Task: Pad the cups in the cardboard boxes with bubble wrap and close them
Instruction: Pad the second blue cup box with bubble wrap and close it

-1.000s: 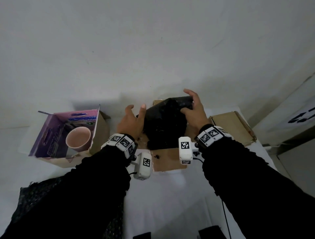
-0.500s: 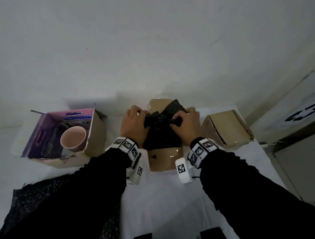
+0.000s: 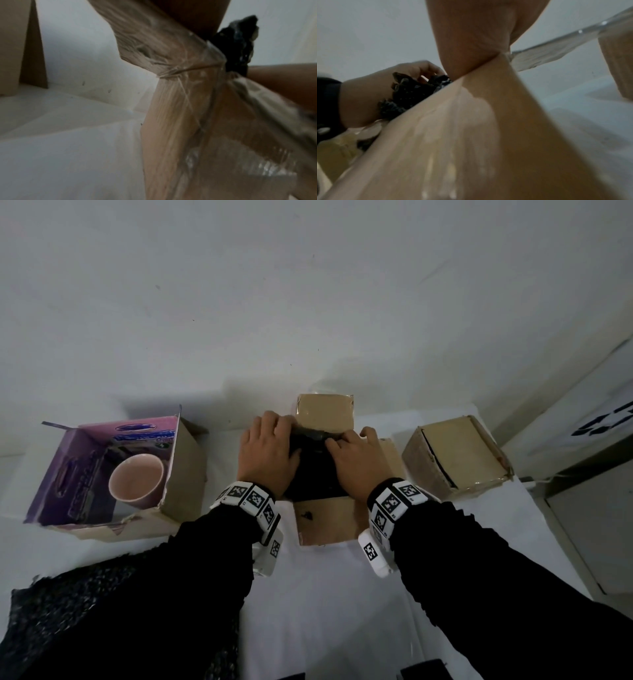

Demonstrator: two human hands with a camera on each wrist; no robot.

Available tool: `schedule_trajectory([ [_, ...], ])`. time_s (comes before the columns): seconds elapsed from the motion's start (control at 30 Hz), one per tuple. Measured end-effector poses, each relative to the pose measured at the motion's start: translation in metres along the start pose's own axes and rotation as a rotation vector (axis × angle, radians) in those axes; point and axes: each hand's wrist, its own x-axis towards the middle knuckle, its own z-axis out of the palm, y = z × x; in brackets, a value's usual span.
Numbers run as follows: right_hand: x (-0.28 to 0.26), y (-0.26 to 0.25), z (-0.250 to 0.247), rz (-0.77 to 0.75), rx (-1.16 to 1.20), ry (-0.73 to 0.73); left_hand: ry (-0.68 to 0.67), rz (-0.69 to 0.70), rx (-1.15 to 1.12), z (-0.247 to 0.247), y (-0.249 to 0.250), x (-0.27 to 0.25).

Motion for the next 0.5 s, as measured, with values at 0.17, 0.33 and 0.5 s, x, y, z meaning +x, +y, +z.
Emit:
schedule_trajectory([
  [0.17,0.007,-0.002,0.001,0.008,-0.026,-0.061,-0.006,0.113,-0.200,0.002,0.004,0.003],
  [0.33,0.007,-0.003,0.001,0.005,-0.011,-0.060,-0.136,0.110,0.020,0.009,0.001,0.001],
  [0.5,0.001,0.001,0.004,0.007,0.005,0.055,-0.260,0.185,0.209,0.005,-0.001,0.000],
])
